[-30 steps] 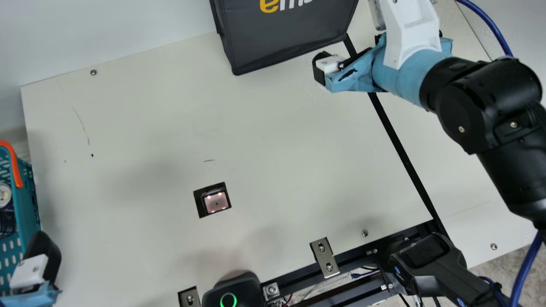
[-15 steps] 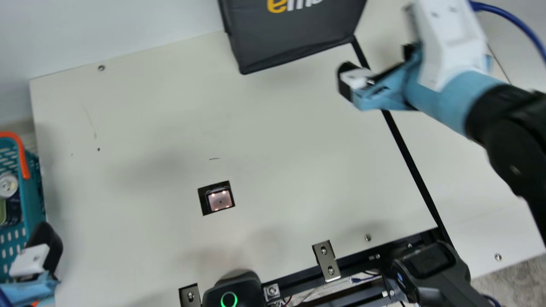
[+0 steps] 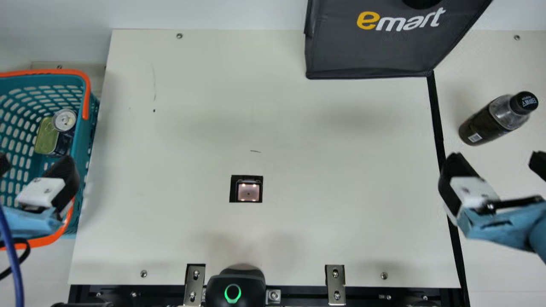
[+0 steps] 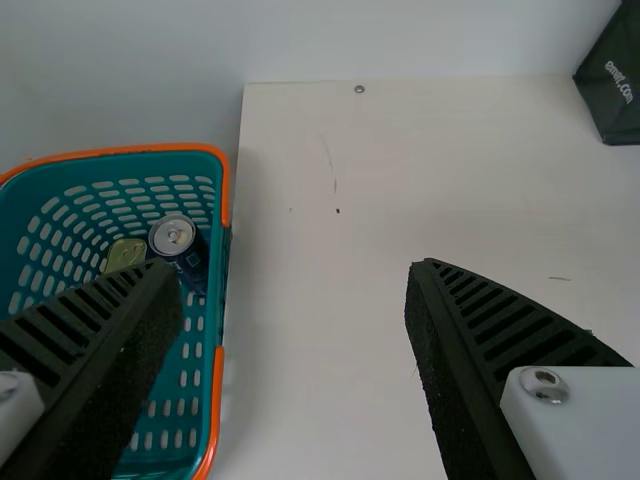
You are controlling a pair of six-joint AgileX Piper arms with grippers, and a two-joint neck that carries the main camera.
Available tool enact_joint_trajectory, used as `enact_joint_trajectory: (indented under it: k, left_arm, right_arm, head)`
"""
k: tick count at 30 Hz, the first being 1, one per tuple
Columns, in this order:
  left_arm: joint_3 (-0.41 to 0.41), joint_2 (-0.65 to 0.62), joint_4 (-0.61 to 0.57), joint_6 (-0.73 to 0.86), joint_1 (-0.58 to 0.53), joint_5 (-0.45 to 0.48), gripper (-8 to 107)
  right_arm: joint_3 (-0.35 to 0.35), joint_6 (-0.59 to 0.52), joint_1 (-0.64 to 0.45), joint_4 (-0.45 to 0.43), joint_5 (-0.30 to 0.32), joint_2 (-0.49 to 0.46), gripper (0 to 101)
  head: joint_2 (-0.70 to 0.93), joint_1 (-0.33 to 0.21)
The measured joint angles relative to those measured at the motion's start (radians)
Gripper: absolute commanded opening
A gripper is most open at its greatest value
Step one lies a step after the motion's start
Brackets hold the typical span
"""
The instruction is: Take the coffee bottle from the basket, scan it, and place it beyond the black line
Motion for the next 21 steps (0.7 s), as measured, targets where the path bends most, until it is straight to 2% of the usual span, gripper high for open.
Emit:
enact_joint_trajectory:
  k: [8,21]
  left_arm:
    - [-0.133,0.046,0.017,-0.017,-0.015,0.092,90]
    - [-0.139,0.046,0.017,-0.017,-0.015,0.093,90]
  right_arm:
    - [0.000,0.005,0.000,0.006,0.000,-0.001,91]
    - [0.000,0.005,0.000,0.006,0.000,-0.001,91]
  head:
    - [0.002,0.000]
    - [0.002,0.000]
